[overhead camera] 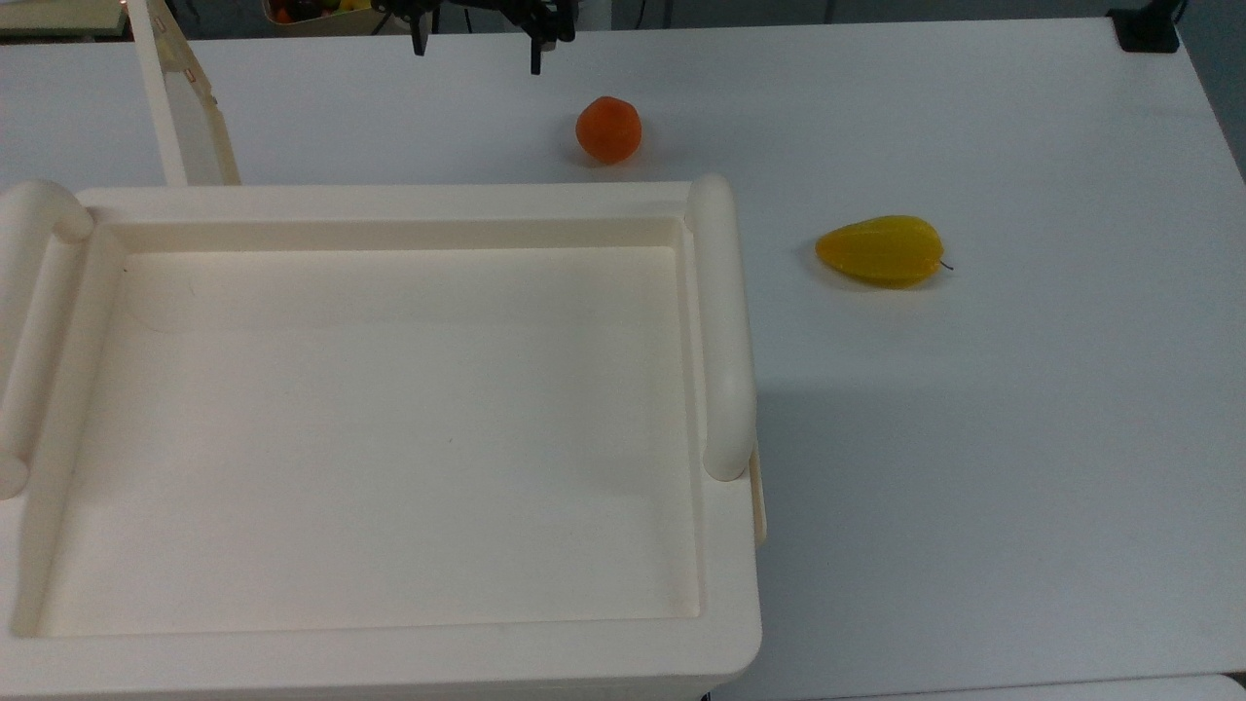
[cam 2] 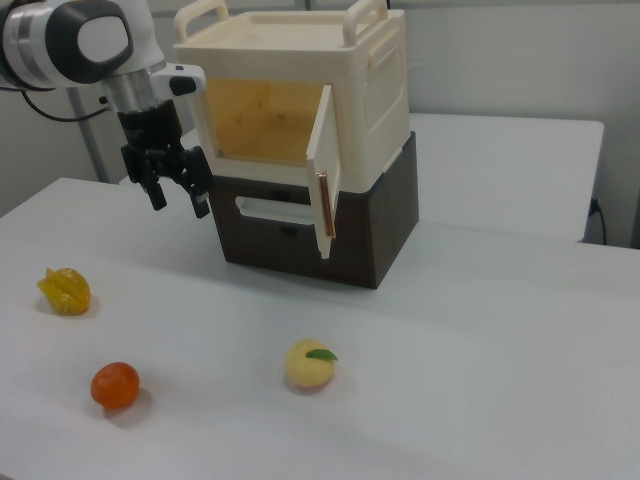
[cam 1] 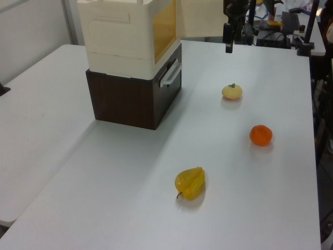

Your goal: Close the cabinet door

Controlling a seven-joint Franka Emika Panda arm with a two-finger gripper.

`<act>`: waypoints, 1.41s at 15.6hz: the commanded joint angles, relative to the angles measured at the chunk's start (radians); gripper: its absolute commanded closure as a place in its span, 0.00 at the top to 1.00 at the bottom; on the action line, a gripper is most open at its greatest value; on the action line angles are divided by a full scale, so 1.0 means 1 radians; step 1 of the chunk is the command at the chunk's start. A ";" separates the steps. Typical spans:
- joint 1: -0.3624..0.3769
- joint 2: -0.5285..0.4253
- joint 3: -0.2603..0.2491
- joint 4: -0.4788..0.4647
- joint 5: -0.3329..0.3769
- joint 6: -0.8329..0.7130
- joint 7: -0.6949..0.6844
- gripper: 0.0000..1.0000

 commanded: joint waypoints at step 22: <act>-0.013 -0.011 -0.008 -0.015 0.019 0.031 -0.098 0.00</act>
